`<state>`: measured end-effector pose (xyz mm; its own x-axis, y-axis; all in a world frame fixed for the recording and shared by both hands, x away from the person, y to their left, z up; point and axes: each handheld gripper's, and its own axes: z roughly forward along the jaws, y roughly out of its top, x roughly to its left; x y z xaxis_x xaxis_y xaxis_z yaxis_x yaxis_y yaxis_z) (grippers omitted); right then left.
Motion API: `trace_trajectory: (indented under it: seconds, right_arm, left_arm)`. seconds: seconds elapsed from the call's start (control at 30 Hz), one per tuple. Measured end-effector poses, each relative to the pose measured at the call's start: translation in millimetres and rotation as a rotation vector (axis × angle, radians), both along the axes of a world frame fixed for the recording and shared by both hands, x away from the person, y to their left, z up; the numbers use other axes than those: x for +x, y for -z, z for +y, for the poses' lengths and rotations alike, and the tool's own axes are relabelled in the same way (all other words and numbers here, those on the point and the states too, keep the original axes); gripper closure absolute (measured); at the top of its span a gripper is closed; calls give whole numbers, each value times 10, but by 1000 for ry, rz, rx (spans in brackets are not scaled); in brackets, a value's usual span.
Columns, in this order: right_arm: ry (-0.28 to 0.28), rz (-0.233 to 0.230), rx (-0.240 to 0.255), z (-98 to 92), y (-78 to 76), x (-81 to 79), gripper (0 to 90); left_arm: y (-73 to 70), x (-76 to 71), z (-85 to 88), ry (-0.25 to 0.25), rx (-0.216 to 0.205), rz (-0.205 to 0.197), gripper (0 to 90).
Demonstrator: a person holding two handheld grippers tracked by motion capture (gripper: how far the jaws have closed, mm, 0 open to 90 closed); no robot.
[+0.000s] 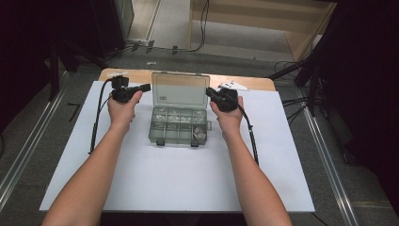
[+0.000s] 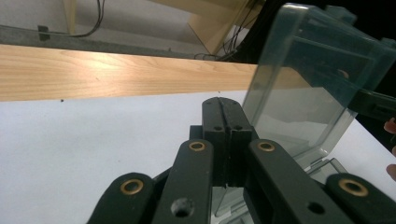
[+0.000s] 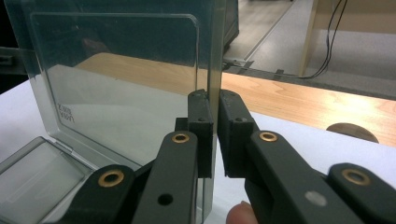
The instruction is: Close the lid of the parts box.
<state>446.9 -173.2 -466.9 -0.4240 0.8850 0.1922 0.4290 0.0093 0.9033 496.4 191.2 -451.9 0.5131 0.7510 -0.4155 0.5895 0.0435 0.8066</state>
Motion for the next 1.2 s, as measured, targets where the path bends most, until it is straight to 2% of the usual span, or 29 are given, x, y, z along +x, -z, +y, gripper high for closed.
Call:
trace_trajectory:
  seconds: [0.1,0.2,0.27,0.37,0.4,0.5,0.7,0.8,0.9,1.0,1.07,1.1,1.2]
  right_arm:
    - [-12,-10,-2,-12,3,-18,826]
    - [-31,-45,-17,-13,0,-35,826]
    - [-30,-52,-16,-1,1,-36,826]
    - [-30,-55,-13,9,7,-38,825]
    - [-28,-53,-12,7,12,-38,824]
    - [-31,-56,-9,-8,28,-51,823]
    - [-43,-56,9,-35,41,-76,816]
    - [-57,-40,38,-61,38,-85,785]
    - [-69,-27,44,-85,10,-104,733]
    - [-72,-19,53,-129,-17,-134,631]
    - [-84,-12,50,-153,-22,-157,584]
    - [-87,-8,33,-160,-25,-171,561]
    - [-98,-4,25,-183,-25,-209,536]
  left_arm:
    - [-2,64,-4,-7,-19,16,888]
    - [3,121,-20,6,-22,31,889]
    - [2,140,-40,13,-15,37,889]
    - [-6,145,-79,-9,26,22,889]
    - [-7,148,-86,-11,17,19,889]
    - [8,161,-95,5,-19,23,888]
    - [36,148,-164,51,-11,19,889]
    - [29,129,-179,65,-9,12,889]
    - [11,110,-172,68,-8,1,889]
    - [0,91,-167,68,-10,-7,889]
    - [5,80,-166,67,-21,-8,889]
    - [6,77,-165,68,-23,-6,889]
    - [5,62,-171,73,-17,-6,889]
